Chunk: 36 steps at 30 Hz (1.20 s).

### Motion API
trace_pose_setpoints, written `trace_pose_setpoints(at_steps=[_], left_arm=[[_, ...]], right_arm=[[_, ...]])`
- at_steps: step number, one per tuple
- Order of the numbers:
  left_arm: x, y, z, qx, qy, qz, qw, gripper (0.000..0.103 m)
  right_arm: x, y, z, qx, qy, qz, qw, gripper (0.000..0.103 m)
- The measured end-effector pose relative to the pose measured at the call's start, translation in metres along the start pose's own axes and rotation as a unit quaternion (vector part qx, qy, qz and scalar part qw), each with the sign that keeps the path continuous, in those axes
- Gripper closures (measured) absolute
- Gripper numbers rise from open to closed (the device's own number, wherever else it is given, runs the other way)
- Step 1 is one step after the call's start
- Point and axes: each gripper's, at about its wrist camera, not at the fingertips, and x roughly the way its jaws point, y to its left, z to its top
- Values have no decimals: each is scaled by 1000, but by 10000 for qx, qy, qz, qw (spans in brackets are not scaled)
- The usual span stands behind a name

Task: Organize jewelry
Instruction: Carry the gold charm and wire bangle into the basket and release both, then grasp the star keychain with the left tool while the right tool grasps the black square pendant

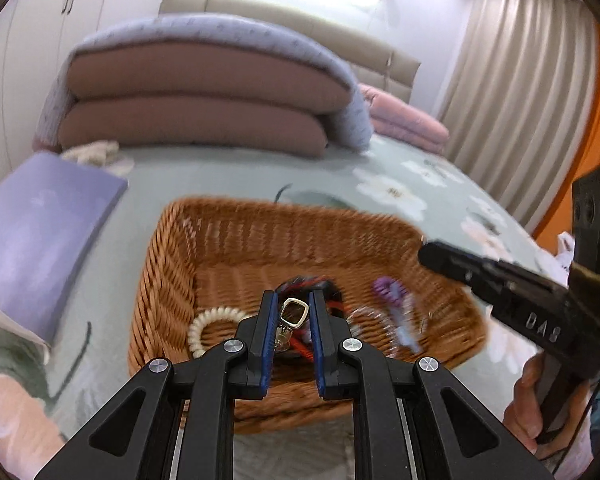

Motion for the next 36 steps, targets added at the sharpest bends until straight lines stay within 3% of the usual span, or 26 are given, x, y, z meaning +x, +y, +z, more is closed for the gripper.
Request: trace_pose_setpoints(at_steps=[6,15,17,19,20,36], left_arm=[[13,0,-5,126,38,179,9998,87],[9,-8,-7,197,-1,61,9998,86],[7,-9,-6,203,-27,26,9998,78],[4,-7,-6,140,-85,-1,9999,57],[2,-5,-5,90,-146,-5,9999,56],[-24,6,-5,-225,-550,-115,9982,56]], right_arm=[[23,-9,-10,106,311,-27,9995,90],[19,-14,-11,198,217,162,9994,88],[17,-15,-10,238,169,229,9993,88],[13,-16,-9,258,115,275,9992,88],[12,-16,-9,258,90,281,9992,87],[-30,-2,-15,38,-399,106,9991,87]])
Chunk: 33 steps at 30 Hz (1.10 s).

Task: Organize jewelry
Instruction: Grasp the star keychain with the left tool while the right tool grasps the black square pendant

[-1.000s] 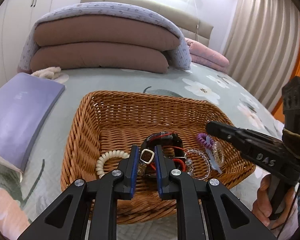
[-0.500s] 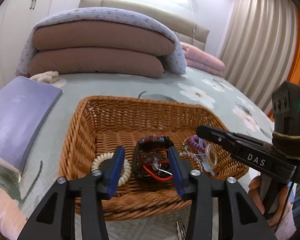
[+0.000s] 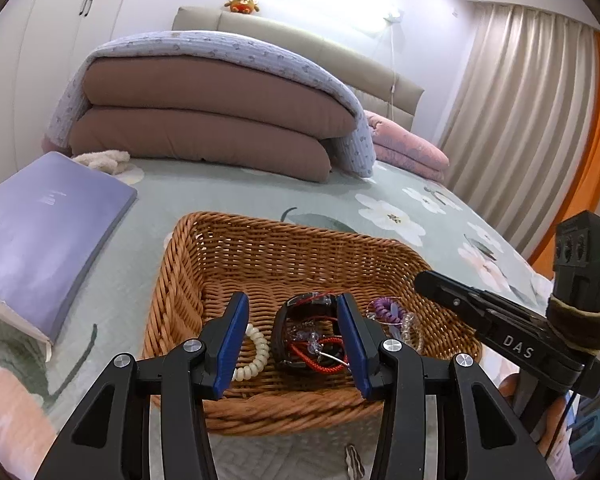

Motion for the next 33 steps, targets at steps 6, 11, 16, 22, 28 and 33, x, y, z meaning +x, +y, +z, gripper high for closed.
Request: trace_pose_setpoints(at_steps=[6,11,16,22,28,33], left_arm=[[-47,-18,-14,178,-313,-155,9992,56],[-71,-42,-42,320,-239,-329,9987,56],[-60,-52,-79,221,347,-158,9990,56],[-33,-54,-114,215,912,-2,9956,56],[-18,-56,-122,293,1127,67,9932,56],[-8,-59,-122,396,1219,195,9916,56]], right_arm=[[-50,-2,-24,159,-117,-256,9995,69],[-89,-13,-61,406,-9,-505,9979,58],[-90,-19,-92,453,448,-807,9947,58],[-65,-26,-113,444,915,-924,9905,58],[-51,-26,-118,367,1162,-996,9875,59],[-45,-23,-117,273,1227,-1144,9855,59]])
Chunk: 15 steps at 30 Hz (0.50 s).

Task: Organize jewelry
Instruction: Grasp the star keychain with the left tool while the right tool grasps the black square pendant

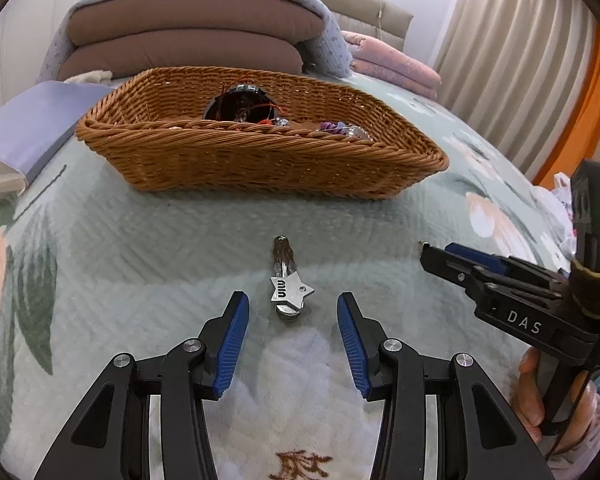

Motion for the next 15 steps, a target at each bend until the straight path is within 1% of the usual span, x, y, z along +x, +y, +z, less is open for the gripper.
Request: trace_pose_setpoints(at_steps=[4,8,13,14,15], left_arm=[[4,-3,3,115,-17,172,9998,56],[8,-5,8,169,19,313,9994,56],[11,-6,8,199,51,365,9991,56],[11,-6,8,205,49,374,9991,56],[11,-7,8,220,42,393,9990,59]], right_arm=[[4,6,3,-115,40,-152,9998,59],[8,5,5,-103,83,-181,9997,64],[9,10,6,-206,98,-215,9995,79],[10,11,6,-244,104,-214,9994,84],[11,12,6,-270,122,-225,9993,86]])
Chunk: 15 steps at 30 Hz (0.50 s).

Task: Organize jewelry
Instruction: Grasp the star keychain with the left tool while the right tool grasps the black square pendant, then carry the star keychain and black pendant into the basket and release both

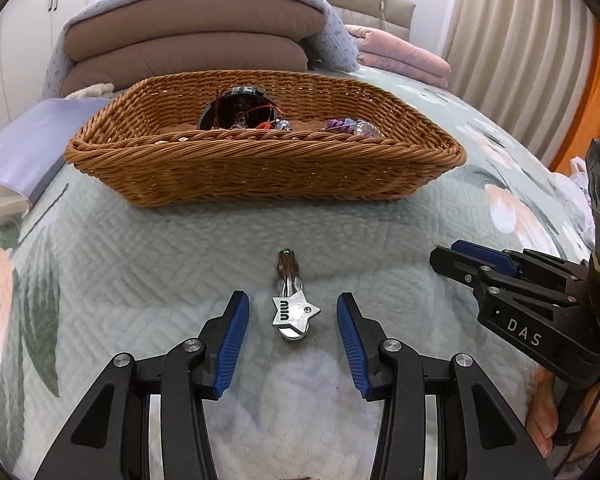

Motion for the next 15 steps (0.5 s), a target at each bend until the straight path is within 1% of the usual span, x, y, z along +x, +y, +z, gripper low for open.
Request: trace_pose_setpoints(at_steps=[2,3,4,7,12,15], left_arm=[[0,-1,0,7,-16,24,10000,66],[-1,0,0,-8,-28,8,10000,75],[-1,1,0,-33,-37,-24,10000,80],[-1,4,0,-100,-40,-101,9999,80],[-2,2,-1,-65,-66,-75,9999,80],[-3,3,-2,-106,-78,-130,9998,80]], right_arm=[[0,1,0,-15,-10,9,10000,89],[-1,0,-1,-10,-18,40,10000,90],[-1,0,-1,0,-25,69,10000,91],[-2,-1,-1,16,-44,158,9999,96],[-5,0,-3,-4,-99,239,9997,97],[-10,-2,-3,47,-202,400,9990,97]])
